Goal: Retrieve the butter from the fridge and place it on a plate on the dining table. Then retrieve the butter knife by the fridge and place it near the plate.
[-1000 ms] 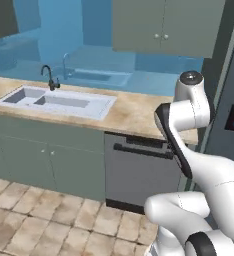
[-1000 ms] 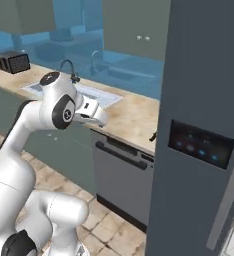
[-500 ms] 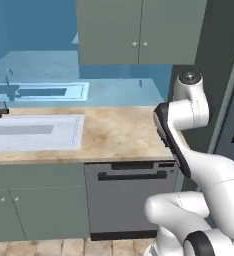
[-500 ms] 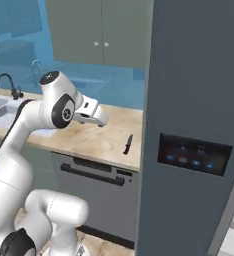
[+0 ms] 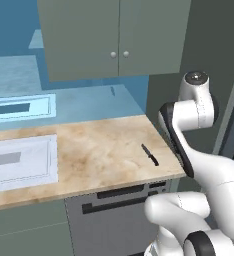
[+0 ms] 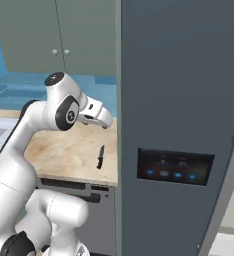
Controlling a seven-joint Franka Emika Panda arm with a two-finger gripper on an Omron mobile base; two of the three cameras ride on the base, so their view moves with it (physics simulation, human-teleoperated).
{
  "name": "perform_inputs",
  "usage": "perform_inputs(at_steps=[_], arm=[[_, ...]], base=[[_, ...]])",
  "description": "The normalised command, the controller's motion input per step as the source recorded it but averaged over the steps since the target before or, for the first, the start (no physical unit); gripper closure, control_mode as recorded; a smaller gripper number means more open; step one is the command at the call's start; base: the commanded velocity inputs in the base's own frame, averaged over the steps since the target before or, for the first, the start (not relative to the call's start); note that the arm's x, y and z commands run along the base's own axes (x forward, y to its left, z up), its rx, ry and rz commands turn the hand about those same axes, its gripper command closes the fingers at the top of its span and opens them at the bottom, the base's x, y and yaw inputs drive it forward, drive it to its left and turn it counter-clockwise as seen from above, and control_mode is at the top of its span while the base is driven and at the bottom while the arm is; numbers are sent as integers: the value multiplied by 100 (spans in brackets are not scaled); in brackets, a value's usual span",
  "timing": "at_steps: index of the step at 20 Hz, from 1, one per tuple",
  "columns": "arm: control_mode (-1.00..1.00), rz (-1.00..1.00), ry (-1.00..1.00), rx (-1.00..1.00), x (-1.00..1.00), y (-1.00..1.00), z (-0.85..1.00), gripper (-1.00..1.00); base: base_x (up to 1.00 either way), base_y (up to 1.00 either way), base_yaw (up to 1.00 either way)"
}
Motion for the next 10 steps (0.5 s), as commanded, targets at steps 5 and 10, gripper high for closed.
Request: perform_inputs(at_steps=[5,10], arm=[[100,0,0,0,0,0,0,-100],[-100,3,1,0,10,4,-13,-100]], base=[[57,12,0],[42,11,7]])
